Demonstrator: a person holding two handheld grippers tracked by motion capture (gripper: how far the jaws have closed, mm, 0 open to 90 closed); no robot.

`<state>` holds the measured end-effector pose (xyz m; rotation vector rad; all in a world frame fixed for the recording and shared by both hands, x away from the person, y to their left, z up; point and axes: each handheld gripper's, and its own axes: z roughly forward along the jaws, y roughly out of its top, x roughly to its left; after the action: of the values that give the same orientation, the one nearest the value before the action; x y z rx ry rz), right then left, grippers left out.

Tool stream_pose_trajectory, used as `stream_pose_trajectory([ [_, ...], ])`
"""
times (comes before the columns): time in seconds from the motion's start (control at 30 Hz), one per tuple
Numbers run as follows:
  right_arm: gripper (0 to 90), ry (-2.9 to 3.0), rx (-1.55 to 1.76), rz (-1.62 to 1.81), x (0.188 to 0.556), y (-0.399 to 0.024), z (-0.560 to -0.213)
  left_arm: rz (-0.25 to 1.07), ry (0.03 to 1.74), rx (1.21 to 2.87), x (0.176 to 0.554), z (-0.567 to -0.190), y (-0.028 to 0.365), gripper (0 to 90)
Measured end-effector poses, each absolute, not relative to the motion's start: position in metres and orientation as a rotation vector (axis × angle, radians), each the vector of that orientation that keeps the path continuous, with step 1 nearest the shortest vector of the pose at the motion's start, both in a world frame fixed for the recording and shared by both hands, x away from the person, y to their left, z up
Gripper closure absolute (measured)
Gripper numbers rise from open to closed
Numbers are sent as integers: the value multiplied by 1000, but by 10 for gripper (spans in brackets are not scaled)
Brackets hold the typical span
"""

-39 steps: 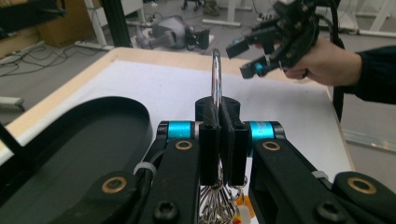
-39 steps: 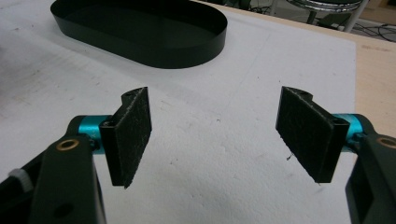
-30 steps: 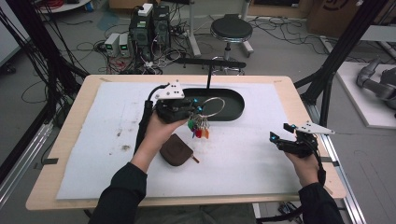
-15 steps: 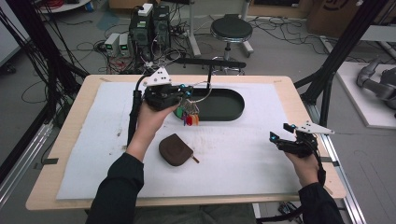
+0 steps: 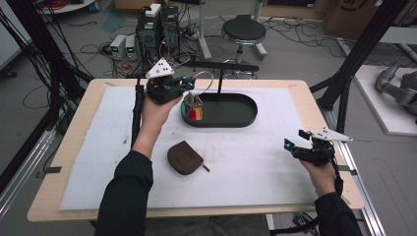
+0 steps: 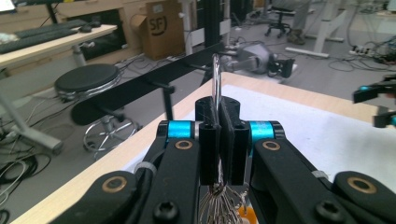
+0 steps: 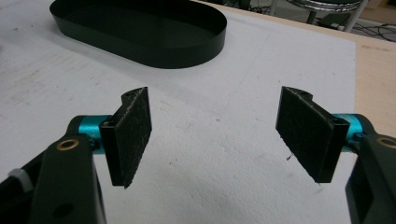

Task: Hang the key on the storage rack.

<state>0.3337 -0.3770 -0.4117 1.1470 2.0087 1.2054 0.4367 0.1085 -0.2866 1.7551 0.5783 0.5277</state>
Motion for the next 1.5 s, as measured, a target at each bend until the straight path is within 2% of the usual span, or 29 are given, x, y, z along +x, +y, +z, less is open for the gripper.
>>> stream_pose_trajectory([
  [0.47,274,2011,1153,1205,334,-377,-412,563,696,1710,470,-298,119,864],
  [0.7,274,2012,1152,1209,334,-378,-412,538,741,1680,481,-308,119,864],
  [1.5,274,2026,1140,1197,337,-375,-414,538,828,1665,501,-327,119,864],
])
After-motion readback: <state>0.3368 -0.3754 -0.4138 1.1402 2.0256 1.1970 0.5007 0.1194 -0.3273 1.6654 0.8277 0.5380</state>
